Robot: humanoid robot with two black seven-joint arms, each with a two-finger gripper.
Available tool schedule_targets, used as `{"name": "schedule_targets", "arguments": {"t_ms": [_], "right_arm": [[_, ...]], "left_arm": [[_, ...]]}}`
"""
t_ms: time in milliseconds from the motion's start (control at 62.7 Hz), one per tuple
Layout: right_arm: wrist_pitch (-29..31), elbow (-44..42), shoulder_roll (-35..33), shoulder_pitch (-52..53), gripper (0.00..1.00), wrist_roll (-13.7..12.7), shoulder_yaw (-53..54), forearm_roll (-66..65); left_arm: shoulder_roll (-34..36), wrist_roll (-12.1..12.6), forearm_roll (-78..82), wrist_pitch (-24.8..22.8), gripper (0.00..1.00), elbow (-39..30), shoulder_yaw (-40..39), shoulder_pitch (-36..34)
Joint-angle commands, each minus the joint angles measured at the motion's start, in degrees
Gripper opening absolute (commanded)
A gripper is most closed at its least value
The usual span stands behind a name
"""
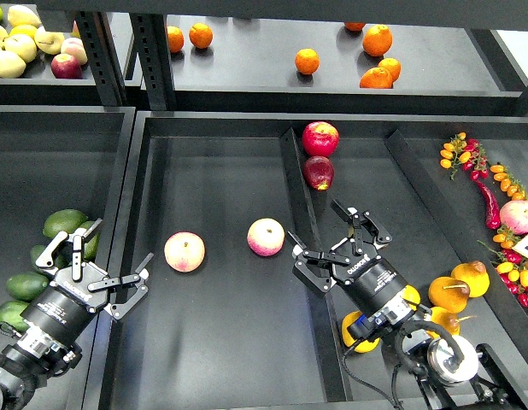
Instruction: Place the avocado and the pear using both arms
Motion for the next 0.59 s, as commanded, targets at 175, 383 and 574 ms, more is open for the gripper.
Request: {"name": "schedule_targets", "arguments": {"t_ms": [175, 383, 574], "right_arm": [[0.53, 1.68, 0.0, 0.0, 1.0, 4.26, 0.12, 1.61], [0.61, 1.76, 0.0, 0.0, 1.0, 4.62, 0.12, 1.61], [0.7, 1.76, 0.0, 0.0, 1.0, 4.62, 0.12, 1.61]], "left_arm": [[0.0, 0.0, 0.0, 0.0, 0.99, 0.0, -0.01, -0.09], [0.0, 0.0, 0.0, 0.0, 0.99, 0.0, -0.01, -0.08], [0.0, 0.0, 0.0, 0.0, 0.99, 0.0, -0.01, -0.09]]}}
